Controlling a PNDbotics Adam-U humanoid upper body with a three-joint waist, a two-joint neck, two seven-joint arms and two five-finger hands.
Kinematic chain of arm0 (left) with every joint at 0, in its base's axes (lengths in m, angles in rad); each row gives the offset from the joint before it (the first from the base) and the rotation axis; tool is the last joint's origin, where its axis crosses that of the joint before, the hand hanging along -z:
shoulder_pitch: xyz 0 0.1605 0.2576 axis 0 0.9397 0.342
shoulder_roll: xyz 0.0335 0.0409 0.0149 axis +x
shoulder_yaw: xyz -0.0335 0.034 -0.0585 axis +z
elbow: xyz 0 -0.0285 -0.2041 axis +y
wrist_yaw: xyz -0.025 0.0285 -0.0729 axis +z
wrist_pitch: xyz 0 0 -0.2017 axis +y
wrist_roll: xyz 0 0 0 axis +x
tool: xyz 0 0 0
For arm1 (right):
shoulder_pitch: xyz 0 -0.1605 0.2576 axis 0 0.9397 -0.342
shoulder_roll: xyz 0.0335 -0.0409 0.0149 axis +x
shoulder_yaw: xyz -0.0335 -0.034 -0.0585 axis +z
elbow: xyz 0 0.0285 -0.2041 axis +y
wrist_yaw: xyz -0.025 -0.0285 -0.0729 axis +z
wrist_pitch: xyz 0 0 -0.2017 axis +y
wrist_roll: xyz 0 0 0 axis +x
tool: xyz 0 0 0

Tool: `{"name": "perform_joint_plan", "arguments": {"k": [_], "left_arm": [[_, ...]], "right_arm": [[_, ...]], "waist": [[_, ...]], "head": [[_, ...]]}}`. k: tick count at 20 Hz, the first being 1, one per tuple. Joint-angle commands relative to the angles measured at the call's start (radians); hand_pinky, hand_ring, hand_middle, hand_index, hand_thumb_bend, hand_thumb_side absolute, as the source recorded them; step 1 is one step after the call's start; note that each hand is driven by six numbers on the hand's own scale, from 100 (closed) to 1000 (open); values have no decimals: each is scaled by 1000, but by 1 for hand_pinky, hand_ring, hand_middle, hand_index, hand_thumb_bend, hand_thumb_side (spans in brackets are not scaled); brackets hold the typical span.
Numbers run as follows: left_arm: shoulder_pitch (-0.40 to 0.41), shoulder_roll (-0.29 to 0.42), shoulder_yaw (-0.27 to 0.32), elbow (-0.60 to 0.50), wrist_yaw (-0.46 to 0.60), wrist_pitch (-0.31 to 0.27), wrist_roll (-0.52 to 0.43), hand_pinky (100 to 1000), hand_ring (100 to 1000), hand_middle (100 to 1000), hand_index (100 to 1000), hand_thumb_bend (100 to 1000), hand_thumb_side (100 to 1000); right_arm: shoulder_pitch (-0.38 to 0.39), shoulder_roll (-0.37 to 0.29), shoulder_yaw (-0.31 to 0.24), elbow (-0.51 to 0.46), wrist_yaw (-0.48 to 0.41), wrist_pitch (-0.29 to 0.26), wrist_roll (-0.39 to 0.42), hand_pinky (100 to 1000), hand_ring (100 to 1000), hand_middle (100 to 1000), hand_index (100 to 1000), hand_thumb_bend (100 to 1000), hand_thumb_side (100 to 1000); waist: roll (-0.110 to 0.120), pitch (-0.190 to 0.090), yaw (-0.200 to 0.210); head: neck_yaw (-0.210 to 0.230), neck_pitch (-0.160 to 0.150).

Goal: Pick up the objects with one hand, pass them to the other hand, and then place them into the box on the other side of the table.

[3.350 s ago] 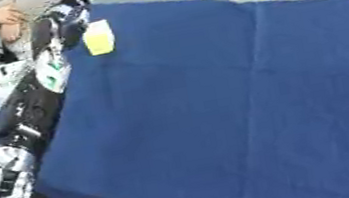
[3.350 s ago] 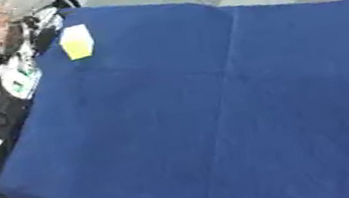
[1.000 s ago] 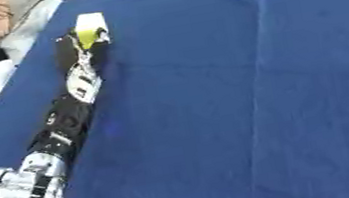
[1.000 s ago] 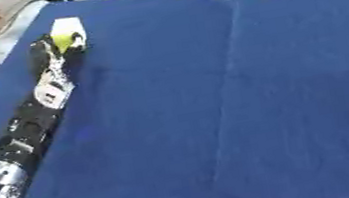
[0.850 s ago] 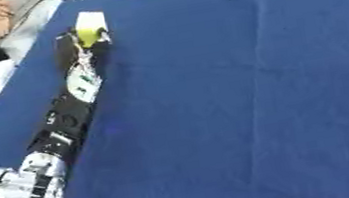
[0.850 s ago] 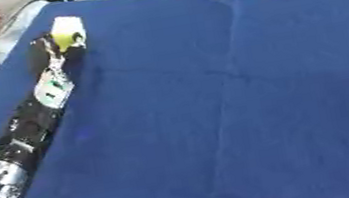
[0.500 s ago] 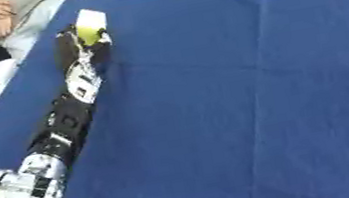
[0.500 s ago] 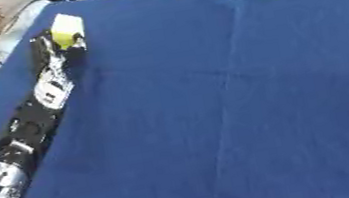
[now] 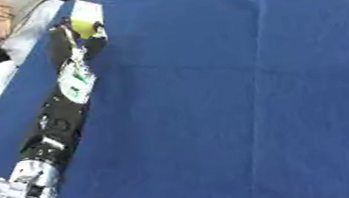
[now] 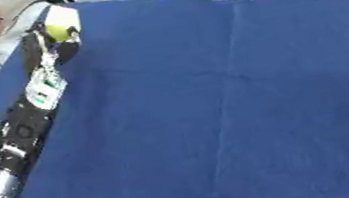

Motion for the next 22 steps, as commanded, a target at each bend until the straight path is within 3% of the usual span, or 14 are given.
{"name": "perform_joint_plan", "arguments": {"k": [1, 7, 12, 13, 14, 18, 22], "left_arm": [[3, 59, -8, -60, 12, -11, -13, 683, 540, 464, 661, 165, 364], [65, 90, -28, -210, 86, -59, -62, 681, 535, 461, 656, 154, 368], [148, 125, -76, -424, 189, -121, -145, 685, 529, 456, 651, 150, 383], [166, 133, -88, -475, 213, -134, -171, 687, 529, 454, 652, 260, 464], [185, 141, -100, -528, 238, -145, -200, 688, 530, 456, 653, 146, 388], [250, 170, -151, -727, 345, -173, -329, 693, 530, 456, 655, 128, 420], [283, 179, -196, -856, 450, -170, -475, 695, 528, 453, 653, 105, 469]], "right_arm": [[-7, -19, -5, -19, -6, -3, 3, 879, 851, 882, 1000, 100, 164], [-2, -22, 0, -20, -7, -2, 6, 878, 850, 882, 1000, 100, 162], [-15, -21, 20, -27, -11, -15, 21, 875, 848, 882, 999, 100, 143], [-20, -22, 27, -31, -11, -20, 26, 874, 847, 881, 995, 100, 170], [-25, -22, 36, -36, -12, -28, 32, 872, 846, 882, 991, 100, 113], [-49, -25, 73, -69, -6, -61, 60, 864, 840, 881, 973, 100, 100], [-78, -25, 118, -105, -7, -99, 89, 856, 835, 881, 957, 100, 100]], "waist": [[3, -34, 3], [6, -42, 14], [9, -54, 24], [10, -57, 26], [11, -61, 28], [16, -77, 36], [20, -95, 44]], "head": [[-12, -14], [-29, -13], [-52, -12], [-58, -12], [-64, -11], [-101, -8], [-157, 0]]}}
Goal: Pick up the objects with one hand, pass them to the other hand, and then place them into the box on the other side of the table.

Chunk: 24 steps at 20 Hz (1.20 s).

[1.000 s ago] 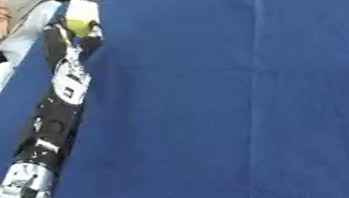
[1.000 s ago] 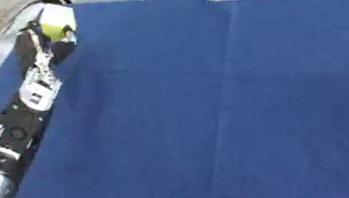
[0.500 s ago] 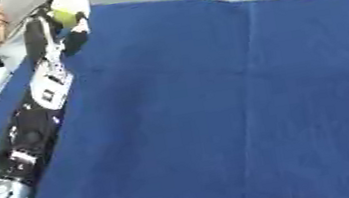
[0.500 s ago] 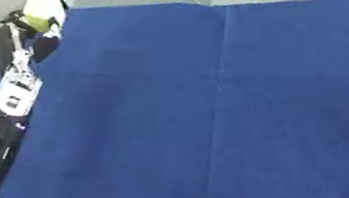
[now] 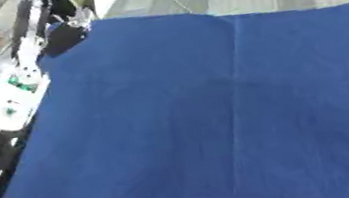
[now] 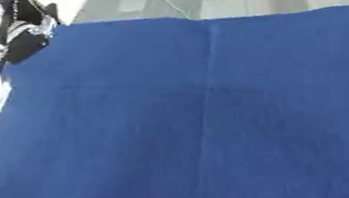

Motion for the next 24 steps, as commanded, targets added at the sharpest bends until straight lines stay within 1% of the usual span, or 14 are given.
{"name": "perform_joint_plan", "arguments": {"k": [1, 4, 8, 12, 16, 17, 18, 19, 20, 21, 22, 23, 24], "left_arm": [[-1, 47, -27, -105, 83, 3, -112, 696, 528, 453, 653, 103, 478], [-5, 42, -60, -157, 139, 5, -218, 699, 530, 454, 655, 100, 499], [-23, 20, -90, -190, 182, -5, -329, 702, 530, 453, 655, 100, 520], [-42, -3, -116, -199, 212, -6, -418, 703, 529, 452, 653, 100, 545], [-63, -18, -141, -202, 235, 0, -491, 703, 529, 451, 652, 100, 557], [-70, -21, -147, -203, 239, 1, -509, 704, 529, 451, 653, 100, 558], [-76, -24, -154, -204, 243, 3, -526, 704, 529, 450, 652, 100, 561], [-83, -27, -161, -204, 246, 4, -542, 700, 529, 450, 652, 100, 562], [-89, -30, -167, -203, 250, 6, -558, 704, 529, 450, 652, 100, 565], [-93, -31, -171, -202, 253, 7, -571, 704, 529, 450, 652, 100, 565], [-99, -33, -178, -203, 255, 7, -585, 704, 529, 450, 651, 100, 571], [-105, -36, -186, -204, 258, 8, -601, 705, 529, 450, 651, 100, 571], [-111, -37, -193, -205, 260, 8, -615, 705, 529, 450, 651, 100, 572]], "right_arm": [[-33, -24, 31, -50, -2, -34, 23, 854, 833, 881, 952, 100, 100], [-63, -20, 72, -75, -12, -73, 52, 849, 830, 882, 940, 100, 100], [-108, -4, 127, -91, -27, -128, 95, 846, 828, 884, 931, 100, 100], [-149, 22, 172, -92, -25, -175, 138, 842, 827, 888, 920, 100, 100], [-176, 47, 204, -92, -4, -213, 169, 844, 832, 899, 917, 100, 100], [-180, 53, 211, -91, 0, -222, 176, 845, 835, 902, 918, 109, 100], [-184, 59, 216, -89, 6, -229, 183, 847, 840, 908, 917, 155, 100], [-188, 64, 221, -87, 13, -237, 190, 850, 845, 913, 917, 262, 100], [-192, 69, 226, -85, 20, -245, 196, 851, 846, 916, 918, 201, 100], [-194, 72, 229, -82, 26, -251, 200, 851, 846, 916, 918, 201, 100], [-198, 77, 234, -80, 33, -258, 205, 855, 856, 925, 917, 258, 100], [-203, 81, 240, -77, 41, -266, 210, 855, 857, 926, 916, 263, 100], [-207, 85, 245, -74, 47, -274, 214, 856, 862, 929, 913, 302, 100]], "waist": [[2, -33, 3], [3, -43, 6], [4, -51, 9], [5, -52, 13], [6, -51, 16], [6, -51, 17], [6, -51, 18], [6, -51, 18], [6, -51, 19], [6, -51, 19], [6, -51, 19], [6, -52, 20], [6, -52, 20]], "head": [[-46, 1], [-86, 11], [-123, 26], [-156, 39], [-176, 51], [-179, 53], [-180, 55], [-181, 57], [-182, 59], [-183, 60], [-184, 61], [-185, 63], [-186, 64]]}}
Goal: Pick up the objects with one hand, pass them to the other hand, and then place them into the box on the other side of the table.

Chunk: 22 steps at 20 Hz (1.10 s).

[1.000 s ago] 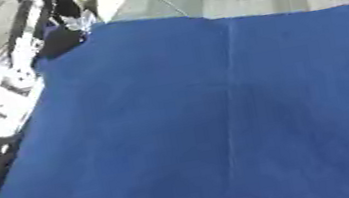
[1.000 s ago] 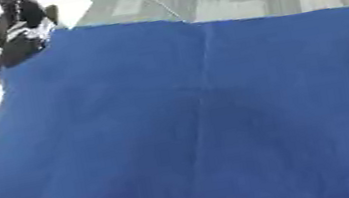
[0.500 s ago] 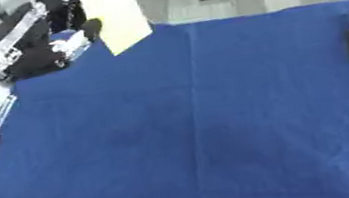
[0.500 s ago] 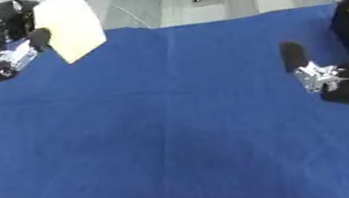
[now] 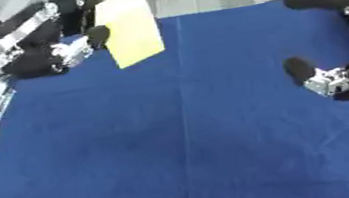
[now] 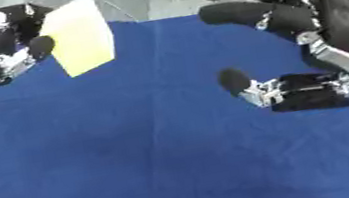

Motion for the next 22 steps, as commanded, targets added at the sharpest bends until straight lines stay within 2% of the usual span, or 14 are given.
{"name": "perform_joint_plan", "arguments": {"k": [1, 11, 22], "left_arm": [[-30, 12, -14, -17, 11, 1, -46, 705, 529, 449, 651, 100, 574], [-94, -12, -78, -23, 25, 28, -134, 704, 529, 449, 650, 100, 585], [-139, -16, -124, -22, 24, 23, -186, 705, 531, 450, 652, 107, 583]], "right_arm": [[-26, 6, 10, -2, 25, -27, 13, 857, 866, 931, 912, 314, 100], [-60, 37, 48, 29, 137, -69, 8, 865, 882, 945, 903, 499, 112], [-94, 50, 85, 3, 151, -102, -27, 872, 901, 945, 896, 515, 126]], "waist": [[1, -21, 2], [3, -21, 8], [5, -19, 10]], "head": [[-5, 3], [-5, 9], [-3, 7]]}}
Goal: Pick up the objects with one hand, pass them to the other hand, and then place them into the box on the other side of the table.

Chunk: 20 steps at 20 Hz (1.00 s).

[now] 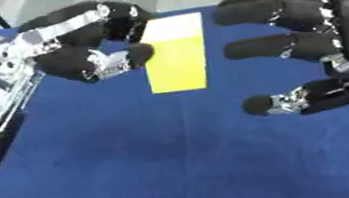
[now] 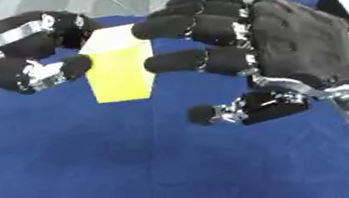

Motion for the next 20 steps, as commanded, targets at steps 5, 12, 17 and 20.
{"name": "perform_joint_plan", "arguments": {"k": [5, 12, 17, 20], "left_arm": [[-37, -3, -19, -14, 4, 3, -28, 704, 530, 449, 651, 106, 586], [-50, -24, -29, -14, 6, 16, -39, 702, 528, 446, 647, 103, 585], [-58, -35, -30, -15, 9, 22, -41, 700, 527, 445, 645, 100, 584], [-64, -40, -29, -17, 13, 23, -38, 700, 526, 444, 645, 100, 581]], "right_arm": [[-38, 7, 6, -35, -4, -13, -5, 872, 900, 945, 892, 513, 126], [-46, 18, 14, -33, 0, -11, -1, 868, 899, 946, 895, 508, 123], [-47, 23, 19, -29, -2, -13, 6, 867, 898, 946, 896, 503, 121], [-45, 24, 22, -27, -3, -14, 10, 866, 898, 946, 897, 501, 119]], "waist": [[1, -19, 2], [2, -19, 2], [2, -19, 2], [2, -19, 2]], "head": [[-3, -1], [-7, 0], [-11, 3], [-14, 6]]}}
